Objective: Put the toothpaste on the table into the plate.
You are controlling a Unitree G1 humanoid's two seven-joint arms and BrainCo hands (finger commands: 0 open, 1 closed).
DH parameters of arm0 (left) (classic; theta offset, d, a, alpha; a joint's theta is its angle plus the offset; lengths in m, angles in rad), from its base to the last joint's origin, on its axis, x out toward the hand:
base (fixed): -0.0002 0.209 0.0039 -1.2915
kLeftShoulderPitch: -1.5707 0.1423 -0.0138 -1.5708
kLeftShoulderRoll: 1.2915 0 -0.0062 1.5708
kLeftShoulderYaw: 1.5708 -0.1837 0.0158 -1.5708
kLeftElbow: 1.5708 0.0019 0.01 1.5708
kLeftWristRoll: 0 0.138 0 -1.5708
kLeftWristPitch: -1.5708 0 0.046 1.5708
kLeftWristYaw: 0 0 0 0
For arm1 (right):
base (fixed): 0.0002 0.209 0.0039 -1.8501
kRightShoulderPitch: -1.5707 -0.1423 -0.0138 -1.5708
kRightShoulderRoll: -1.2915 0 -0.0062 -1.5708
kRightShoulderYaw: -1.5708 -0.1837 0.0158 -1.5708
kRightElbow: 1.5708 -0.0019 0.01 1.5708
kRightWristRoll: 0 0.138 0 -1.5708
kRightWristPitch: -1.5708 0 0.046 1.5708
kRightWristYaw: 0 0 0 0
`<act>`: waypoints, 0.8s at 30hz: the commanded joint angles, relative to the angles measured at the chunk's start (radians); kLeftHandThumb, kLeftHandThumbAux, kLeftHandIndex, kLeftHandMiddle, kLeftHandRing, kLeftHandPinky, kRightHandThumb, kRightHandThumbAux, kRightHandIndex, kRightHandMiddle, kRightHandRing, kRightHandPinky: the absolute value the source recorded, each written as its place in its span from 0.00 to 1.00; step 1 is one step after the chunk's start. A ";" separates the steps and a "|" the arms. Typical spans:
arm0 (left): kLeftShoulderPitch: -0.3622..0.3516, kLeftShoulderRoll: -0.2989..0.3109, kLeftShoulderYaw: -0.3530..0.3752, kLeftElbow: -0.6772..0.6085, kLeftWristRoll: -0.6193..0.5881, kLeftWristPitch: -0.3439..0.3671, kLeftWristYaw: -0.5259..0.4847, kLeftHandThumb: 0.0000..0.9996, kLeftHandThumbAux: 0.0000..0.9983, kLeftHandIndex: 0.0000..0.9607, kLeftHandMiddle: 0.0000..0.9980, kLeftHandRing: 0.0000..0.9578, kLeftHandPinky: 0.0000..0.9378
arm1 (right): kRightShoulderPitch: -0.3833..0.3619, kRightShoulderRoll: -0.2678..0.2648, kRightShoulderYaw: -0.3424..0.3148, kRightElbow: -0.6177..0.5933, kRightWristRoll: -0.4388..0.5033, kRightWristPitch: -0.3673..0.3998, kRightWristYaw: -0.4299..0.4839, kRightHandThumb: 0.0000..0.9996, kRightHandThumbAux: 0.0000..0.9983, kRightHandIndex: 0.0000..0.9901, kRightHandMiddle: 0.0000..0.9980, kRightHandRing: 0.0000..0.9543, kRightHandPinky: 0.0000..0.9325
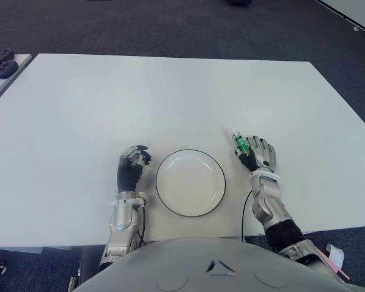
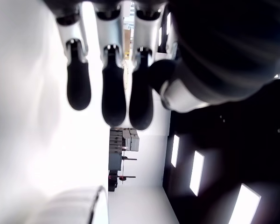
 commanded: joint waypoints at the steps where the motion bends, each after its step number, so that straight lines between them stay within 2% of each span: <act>1: 0.027 -0.049 -0.003 0.039 -0.010 0.040 0.010 0.70 0.72 0.45 0.58 0.60 0.58 | 0.018 0.020 0.039 0.218 0.034 0.068 0.067 0.56 0.13 0.00 0.00 0.00 0.00; 7: 0.031 -0.048 -0.002 0.029 -0.013 0.048 0.011 0.70 0.72 0.45 0.58 0.59 0.58 | -0.026 0.036 0.058 0.332 0.028 0.100 0.030 0.55 0.15 0.00 0.00 0.00 0.00; 15: 0.036 -0.048 -0.001 0.018 -0.018 0.058 0.009 0.70 0.72 0.45 0.57 0.59 0.58 | -0.059 0.047 0.063 0.440 0.042 0.108 -0.071 0.57 0.19 0.00 0.00 0.00 0.00; 24: 0.042 -0.048 0.001 0.002 -0.012 0.075 0.017 0.70 0.72 0.45 0.57 0.59 0.58 | -0.058 0.039 0.028 0.506 0.089 0.048 -0.229 0.60 0.25 0.00 0.00 0.00 0.00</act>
